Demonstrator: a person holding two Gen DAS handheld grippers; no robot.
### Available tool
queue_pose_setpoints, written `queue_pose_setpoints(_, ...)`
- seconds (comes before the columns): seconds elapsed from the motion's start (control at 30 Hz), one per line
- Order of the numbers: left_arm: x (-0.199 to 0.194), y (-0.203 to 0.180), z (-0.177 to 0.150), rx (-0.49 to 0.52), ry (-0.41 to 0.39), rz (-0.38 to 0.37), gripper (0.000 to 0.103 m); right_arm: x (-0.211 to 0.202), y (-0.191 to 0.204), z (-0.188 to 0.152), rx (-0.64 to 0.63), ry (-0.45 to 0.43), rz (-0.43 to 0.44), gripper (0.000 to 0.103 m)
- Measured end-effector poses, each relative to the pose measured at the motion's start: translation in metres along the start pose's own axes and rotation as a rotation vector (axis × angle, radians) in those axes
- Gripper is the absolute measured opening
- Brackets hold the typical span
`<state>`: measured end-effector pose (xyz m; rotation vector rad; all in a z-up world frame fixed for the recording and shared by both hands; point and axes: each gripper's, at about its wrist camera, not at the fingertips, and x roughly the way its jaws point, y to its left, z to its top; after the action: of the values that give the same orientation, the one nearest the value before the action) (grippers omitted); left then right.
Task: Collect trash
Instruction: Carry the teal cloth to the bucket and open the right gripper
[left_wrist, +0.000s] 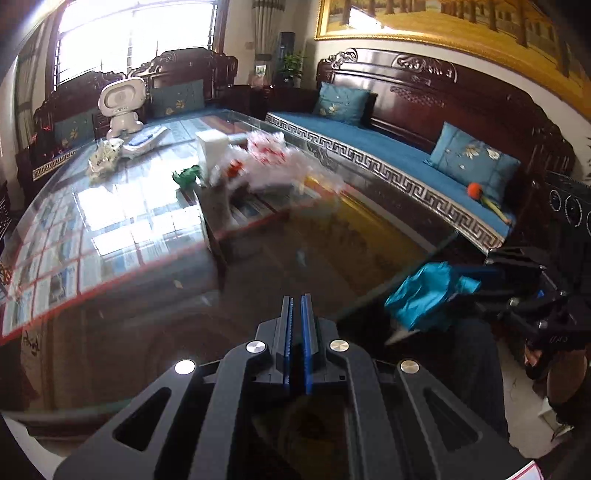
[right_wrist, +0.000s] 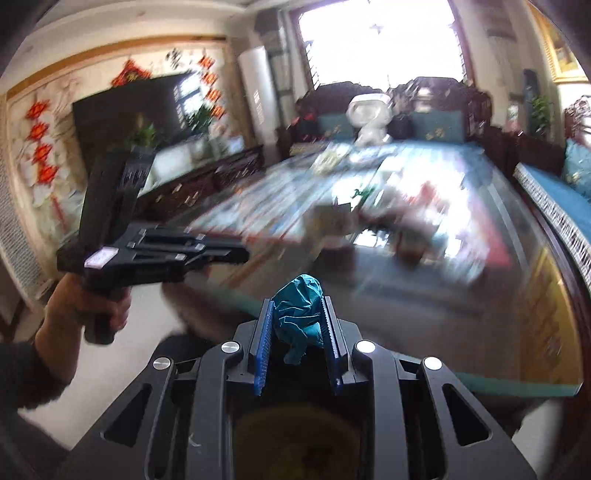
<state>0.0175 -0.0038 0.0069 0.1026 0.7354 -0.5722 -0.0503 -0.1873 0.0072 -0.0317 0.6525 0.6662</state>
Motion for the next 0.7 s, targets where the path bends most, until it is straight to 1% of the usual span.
queue_pose_setpoints(0.07,0.002,-0.014,-0.024,-0.010,0.030,-0.032,0.005,0.002,0.009,-0.020,0.000,0.055,0.014,0.026)
queue_pose_setpoints(0.2,0.012,-0.032,-0.066,-0.037,0.097,-0.068,0.005,0.006,0.023,-0.057,0.004,0.144,0.007,0.026)
queue_pose_setpoints(0.23,0.015,-0.034,-0.073,-0.049,0.110,-0.078,0.005,0.010,0.023,-0.066,0.020,0.173,0.025,0.026)
queue_pose_setpoints(0.33,0.018,-0.038,-0.092,-0.097,0.133,-0.095,0.005,0.018,0.025,-0.086,0.043,0.224,0.026,0.026)
queue_pose_setpoints(0.43,0.020,-0.043,-0.102,-0.103,0.151,-0.103,0.005,0.025,0.026,-0.101,0.068,0.270,0.049,0.027)
queue_pose_setpoints(0.47,0.020,-0.045,-0.104,-0.101,0.156,-0.103,0.005,0.026,0.027,-0.104,0.073,0.277,0.051,0.029)
queue_pose_setpoints(0.5,0.019,-0.046,-0.106,-0.103,0.157,-0.106,0.005,0.026,0.027,-0.107,0.073,0.281,0.051,0.039)
queue_pose_setpoints(0.57,0.017,-0.046,-0.107,-0.107,0.158,-0.109,0.005,0.025,0.027,-0.110,0.075,0.282,0.046,0.046)
queue_pose_setpoints(0.7,0.017,-0.048,-0.107,-0.104,0.155,-0.100,0.005,0.017,0.027,-0.108,0.090,0.256,0.059,0.046)
